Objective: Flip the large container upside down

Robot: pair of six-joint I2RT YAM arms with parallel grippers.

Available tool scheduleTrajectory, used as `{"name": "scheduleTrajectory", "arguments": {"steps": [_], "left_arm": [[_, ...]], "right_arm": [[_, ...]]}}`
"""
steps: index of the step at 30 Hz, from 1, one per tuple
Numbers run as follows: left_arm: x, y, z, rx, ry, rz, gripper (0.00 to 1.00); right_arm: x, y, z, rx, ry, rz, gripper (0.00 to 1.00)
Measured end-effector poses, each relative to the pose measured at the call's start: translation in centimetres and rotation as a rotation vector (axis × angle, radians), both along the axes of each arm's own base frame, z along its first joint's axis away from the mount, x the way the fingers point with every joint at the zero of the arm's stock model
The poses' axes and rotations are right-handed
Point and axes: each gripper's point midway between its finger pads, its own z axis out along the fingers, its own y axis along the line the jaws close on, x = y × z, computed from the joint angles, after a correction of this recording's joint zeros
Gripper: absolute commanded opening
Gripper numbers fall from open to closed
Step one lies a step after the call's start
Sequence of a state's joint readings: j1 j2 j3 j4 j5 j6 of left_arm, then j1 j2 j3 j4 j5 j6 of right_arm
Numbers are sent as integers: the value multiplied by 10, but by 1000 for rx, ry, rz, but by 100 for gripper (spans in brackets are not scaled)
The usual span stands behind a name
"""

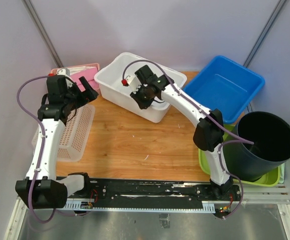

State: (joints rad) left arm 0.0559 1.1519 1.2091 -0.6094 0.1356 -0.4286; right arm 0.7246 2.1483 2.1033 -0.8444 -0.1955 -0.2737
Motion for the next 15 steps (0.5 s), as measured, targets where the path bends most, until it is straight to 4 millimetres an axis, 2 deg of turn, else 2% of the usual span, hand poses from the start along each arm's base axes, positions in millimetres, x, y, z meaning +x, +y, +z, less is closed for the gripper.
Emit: {"name": "scheduleTrajectory", "arguments": {"steps": [2,4,6,10,13,15], "left_arm": [[-3,-3,6,-10,-7,-12,99],[-6,-6,14,-20,-17,-23,99],[-7,-8,26,-29,-40,-33,99],[-8,-13,62,-47,-113,-52,99],[-11,-16,91,-52,-180,-66,99],[-14,-17,106,-52,-215,-71,99]], "right_arm": [[-6,4,18,50,19,-20,1],[-12,9,45,123,24,-49,1],[-19,11,78,205,16,-70,1],[-52,10,156,429,70,-125,1],[-69,4,213,635,117,-165,1],[-74,-2,241,754,143,-188,1]]}}
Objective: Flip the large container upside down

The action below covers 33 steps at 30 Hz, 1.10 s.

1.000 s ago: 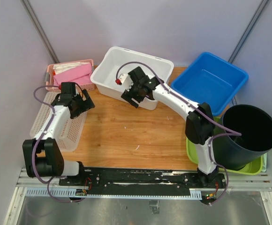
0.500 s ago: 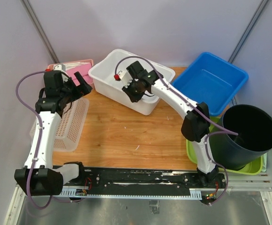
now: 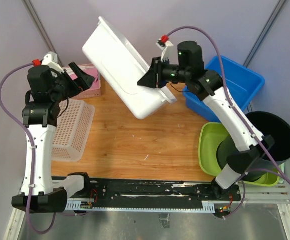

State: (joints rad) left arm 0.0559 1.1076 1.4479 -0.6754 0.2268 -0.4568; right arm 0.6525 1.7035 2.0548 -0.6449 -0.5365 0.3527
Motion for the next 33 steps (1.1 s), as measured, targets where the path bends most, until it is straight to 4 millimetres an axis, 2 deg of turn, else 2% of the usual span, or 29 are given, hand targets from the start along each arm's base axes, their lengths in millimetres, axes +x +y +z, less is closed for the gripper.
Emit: {"name": "scheduleTrajectory", "arguments": {"steps": [2,5,8,11,16,20,26,33], "left_arm": [[-4,-1,15,-1,-32,-3,99],[-8,-1,34,-2,-73,-3,99],[-13,-3,54,-7,-116,-5,99],[-16,-5,68,-11,-149,-15,99],[-17,-8,66,-20,-140,-32,99],[-15,-10,61,-25,-123,-45,99],[-13,-14,58,-32,-110,-66,99],[-5,-20,40,-51,-64,-103,99]], "right_arm": [[-3,-7,21,142,53,-32,1],[-1,-9,25,301,152,-60,1],[8,-1,7,420,290,-78,1],[16,10,-26,506,469,-98,1],[15,12,-69,590,712,-157,1],[6,0,-66,670,740,-186,1],[-22,-39,-74,790,772,-302,0],[-44,-73,-87,800,755,-392,1]]}}
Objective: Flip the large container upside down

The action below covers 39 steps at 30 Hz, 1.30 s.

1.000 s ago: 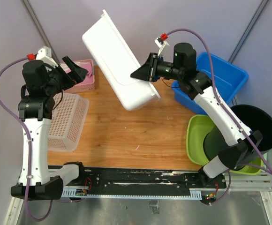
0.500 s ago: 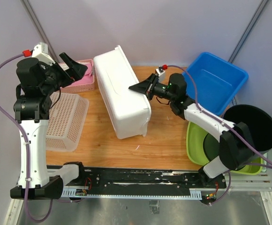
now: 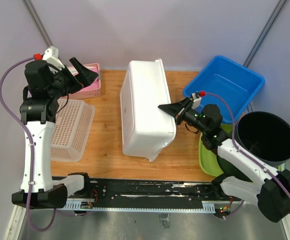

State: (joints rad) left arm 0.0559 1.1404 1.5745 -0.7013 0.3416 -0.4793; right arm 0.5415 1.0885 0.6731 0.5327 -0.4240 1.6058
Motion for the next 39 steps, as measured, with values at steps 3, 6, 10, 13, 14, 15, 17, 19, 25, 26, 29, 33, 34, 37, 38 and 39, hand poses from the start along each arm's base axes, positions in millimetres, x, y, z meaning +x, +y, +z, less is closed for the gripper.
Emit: {"name": "scheduleTrajectory", "arguments": {"steps": [3,6,10,13,14,15,17,19,25,26,29,33,34,37,38,39], "left_arm": [[5,-2,-10,-8,24,-15,99],[9,-4,-19,-17,46,-27,99],[12,-8,-25,-35,57,-44,99],[14,-10,-29,-43,58,-56,99],[14,-11,-31,-46,62,-59,99],[15,-11,-34,-47,65,-62,99],[16,-12,-43,-50,84,-66,99],[17,-12,-56,-53,114,-68,99],[22,-11,-97,-43,210,-73,99],[24,-11,-103,-39,225,-73,99],[36,-11,-127,-6,278,-71,99],[55,-14,-166,41,352,-77,99],[59,-13,-179,56,378,-75,99],[62,-10,-209,80,434,-74,99],[61,-9,-220,85,457,-77,99],[59,-9,-228,87,473,-79,99]], "right_arm": [[-4,-11,-9,-31,-2,-19,12],[-8,-22,-20,-58,-4,-37,32],[-11,-33,-35,-137,-33,-42,62],[-13,-40,-58,-263,-32,-26,68],[-14,-43,-71,-322,-14,-17,69],[-16,-47,-86,-383,12,-8,69],[-20,-56,-124,-514,94,13,70],[-29,-71,-158,-646,176,38,70],[-34,-98,-170,-824,176,50,70],[-33,-99,-169,-833,168,47,70],[-25,-100,-162,-852,138,47,70],[-7,-93,-152,-844,109,40,70],[-1,-90,-149,-836,101,36,69],[20,-80,-146,-804,93,23,69],[30,-75,-144,-790,96,17,68],[37,-72,-144,-783,97,17,68]]}}
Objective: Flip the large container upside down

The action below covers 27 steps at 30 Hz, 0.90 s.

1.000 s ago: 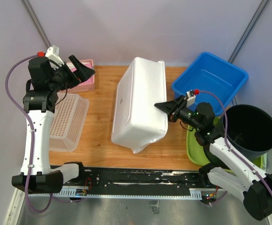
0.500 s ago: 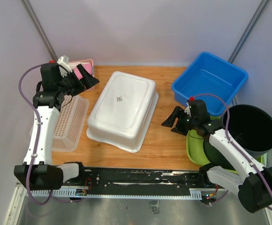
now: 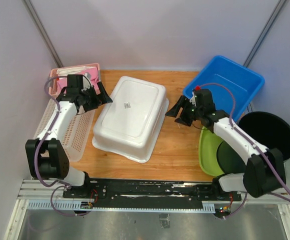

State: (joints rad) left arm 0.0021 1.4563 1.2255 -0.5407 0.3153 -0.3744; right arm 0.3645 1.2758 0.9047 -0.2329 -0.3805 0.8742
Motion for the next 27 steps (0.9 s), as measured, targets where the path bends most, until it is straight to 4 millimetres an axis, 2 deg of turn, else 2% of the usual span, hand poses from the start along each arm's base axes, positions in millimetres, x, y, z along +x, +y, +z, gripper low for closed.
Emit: {"name": "scheduleTrajectory", "arguments": {"steps": [3,6,8,11,13,18,22,25,27], "left_arm": [[-11,-5,-23,2,52,-16,99],[-26,-14,-39,4,87,-34,98],[-36,-15,-41,-1,88,-31,97],[-53,-15,-35,-7,68,-23,97],[-65,-11,-30,0,53,-6,98],[-92,-8,-11,0,23,7,98],[-101,-13,3,-23,8,-2,99],[-105,-7,4,2,27,25,99],[-105,-3,12,20,21,47,99]], "right_arm": [[30,15,6,31,-1,2,66],[59,32,10,64,-7,14,58],[76,46,6,84,0,36,54],[88,62,-10,95,33,72,50],[88,68,-18,107,52,89,48],[80,87,-17,133,32,135,46],[61,108,-20,161,35,192,48],[44,122,-21,189,40,225,48],[32,131,-21,207,50,246,49]]}}
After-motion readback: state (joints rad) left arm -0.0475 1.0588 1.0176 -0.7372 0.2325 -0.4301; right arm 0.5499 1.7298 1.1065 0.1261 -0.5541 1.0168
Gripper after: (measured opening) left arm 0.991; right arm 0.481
